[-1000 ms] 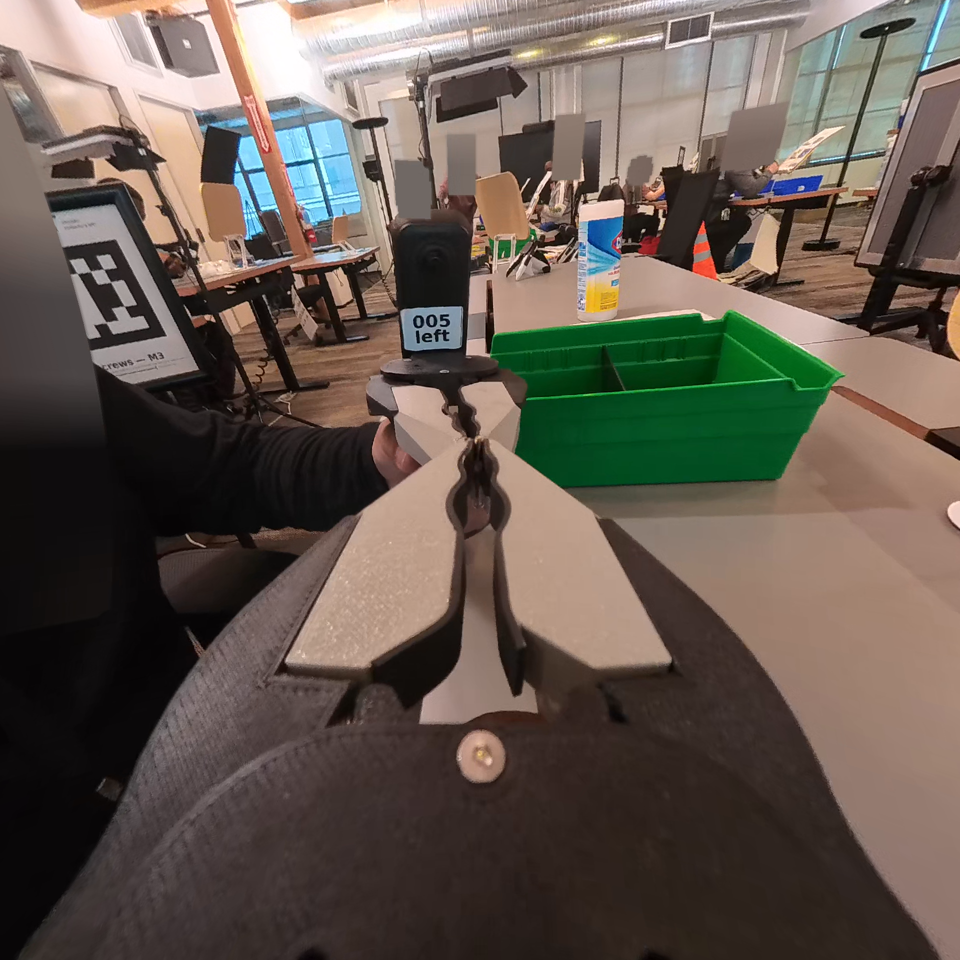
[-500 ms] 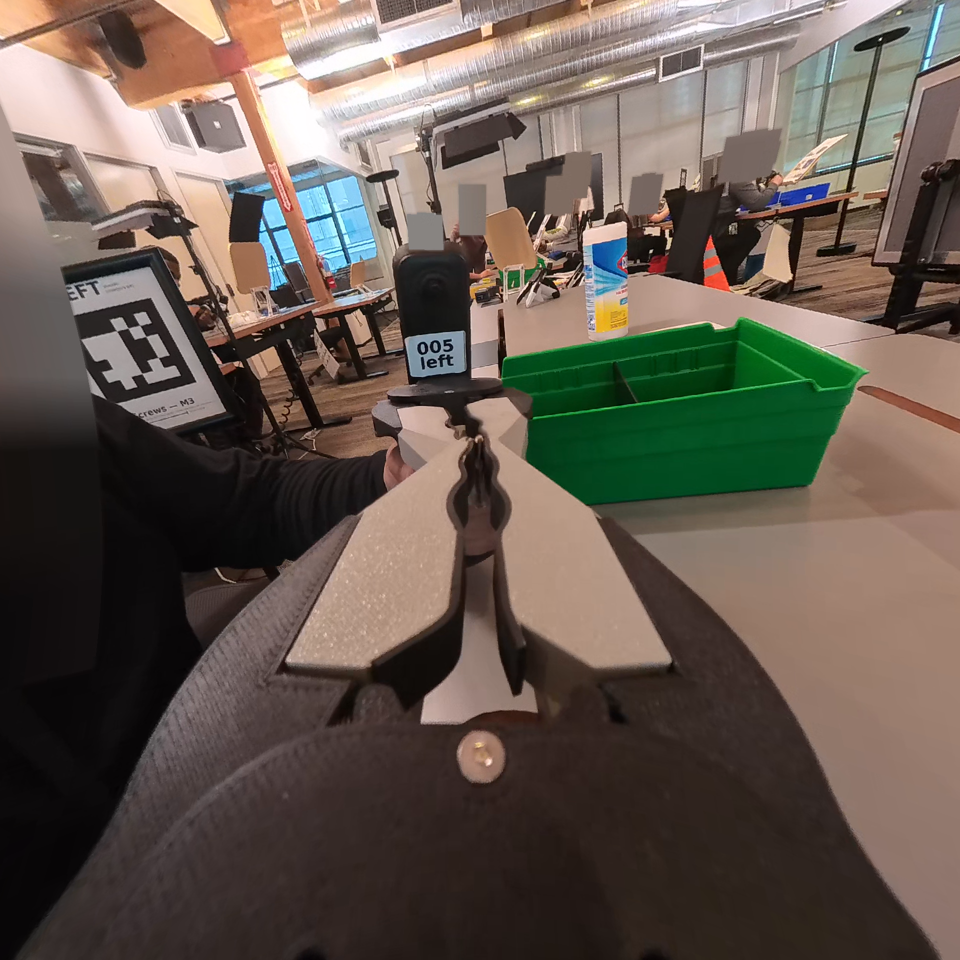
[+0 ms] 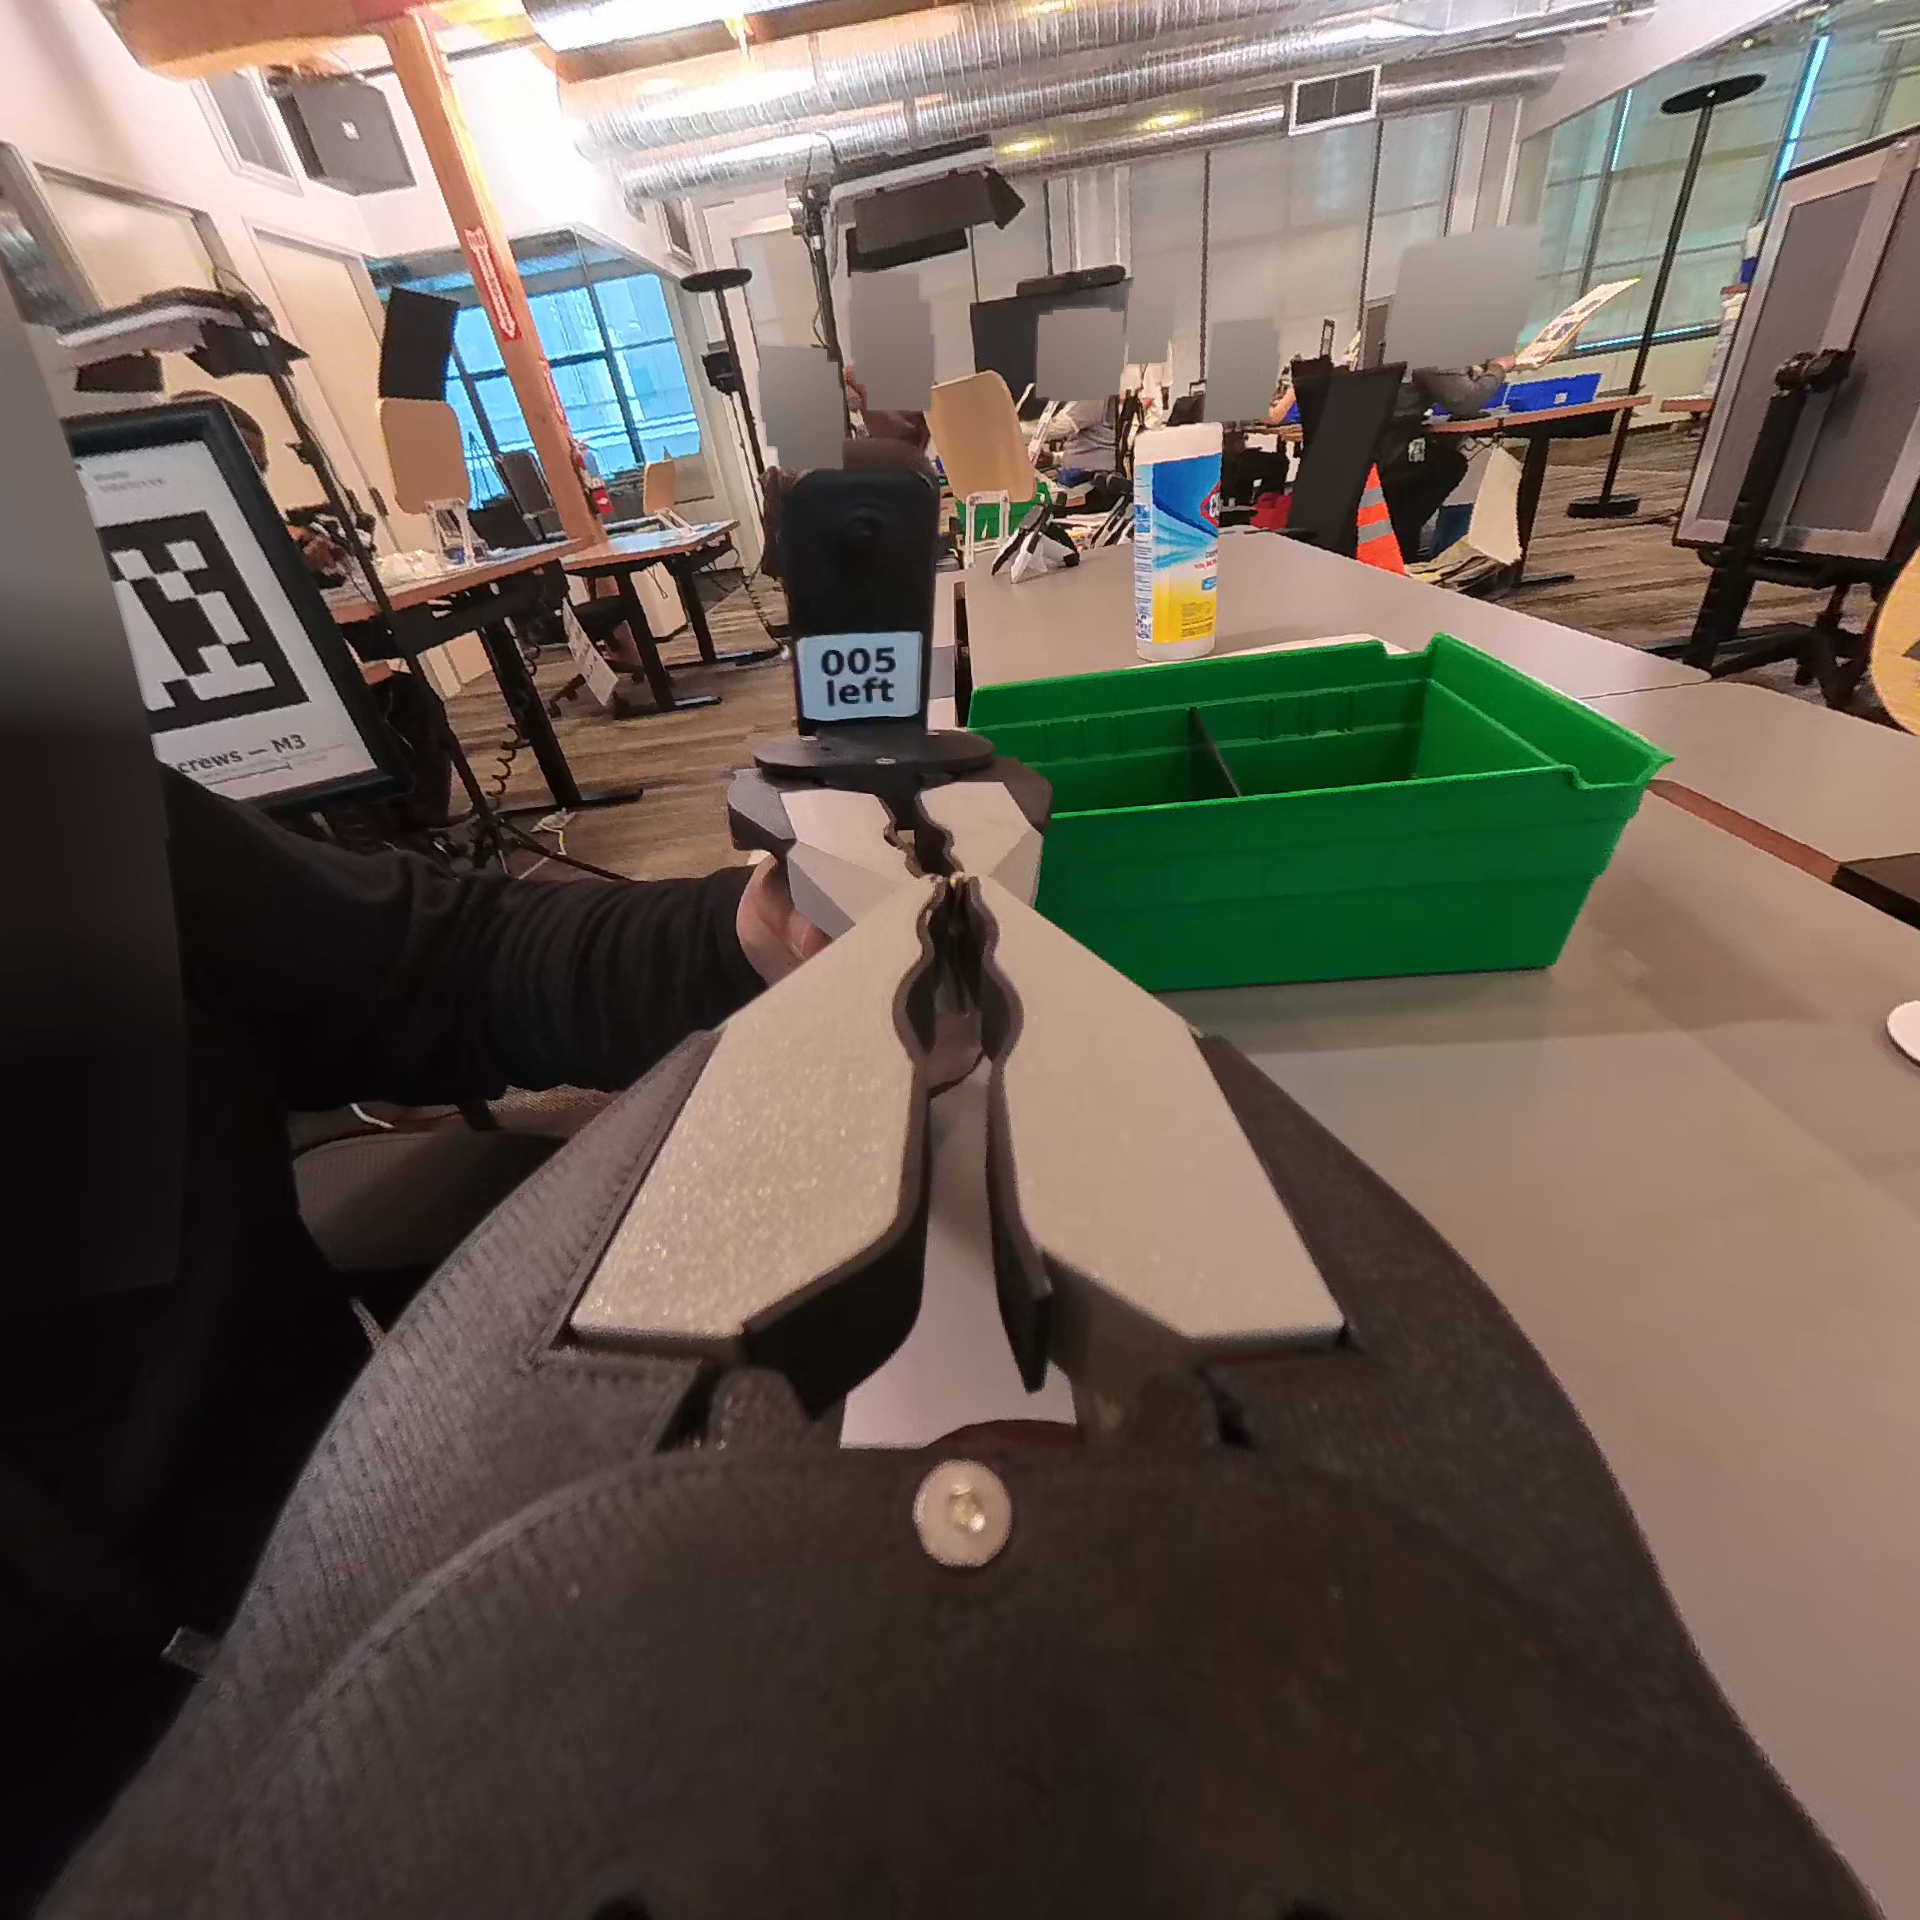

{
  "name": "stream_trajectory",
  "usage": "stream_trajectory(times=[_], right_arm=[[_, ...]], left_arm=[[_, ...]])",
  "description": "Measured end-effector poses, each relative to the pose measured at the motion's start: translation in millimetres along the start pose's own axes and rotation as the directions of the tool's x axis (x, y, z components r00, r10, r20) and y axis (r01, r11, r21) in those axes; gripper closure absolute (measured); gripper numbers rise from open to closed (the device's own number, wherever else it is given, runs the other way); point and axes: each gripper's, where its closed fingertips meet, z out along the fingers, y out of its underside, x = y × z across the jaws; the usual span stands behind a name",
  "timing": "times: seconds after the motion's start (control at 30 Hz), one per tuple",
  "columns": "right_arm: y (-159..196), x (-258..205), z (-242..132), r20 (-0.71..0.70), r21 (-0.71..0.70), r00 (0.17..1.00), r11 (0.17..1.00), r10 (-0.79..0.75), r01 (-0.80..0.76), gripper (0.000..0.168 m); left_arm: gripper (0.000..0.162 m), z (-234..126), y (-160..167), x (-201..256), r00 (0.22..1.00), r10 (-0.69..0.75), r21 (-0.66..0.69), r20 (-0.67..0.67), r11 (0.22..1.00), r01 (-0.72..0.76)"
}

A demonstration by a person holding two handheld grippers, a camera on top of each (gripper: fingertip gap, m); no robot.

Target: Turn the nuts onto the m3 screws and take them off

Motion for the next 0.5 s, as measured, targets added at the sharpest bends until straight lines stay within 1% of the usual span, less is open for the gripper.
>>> stream_trajectory(times=[0.37,0.5], right_arm=[[-0.5,0.0,-0.3,0.001,-0.001,1.000,1.000,-0.002,0.002,0.168],[-11.3,0.9,-8.8,-0.010,0.035,1.000,0.999,-0.009,0.010,0.161]], left_arm=[[0.162,0.6,0.9,0.3,1.000,-0.001,-0.003,-0.002,1.000,0.001],[0.162,1.9,3.3,0.7,1.000,0.006,-0.013,-0.001,1.000,-0.006]])
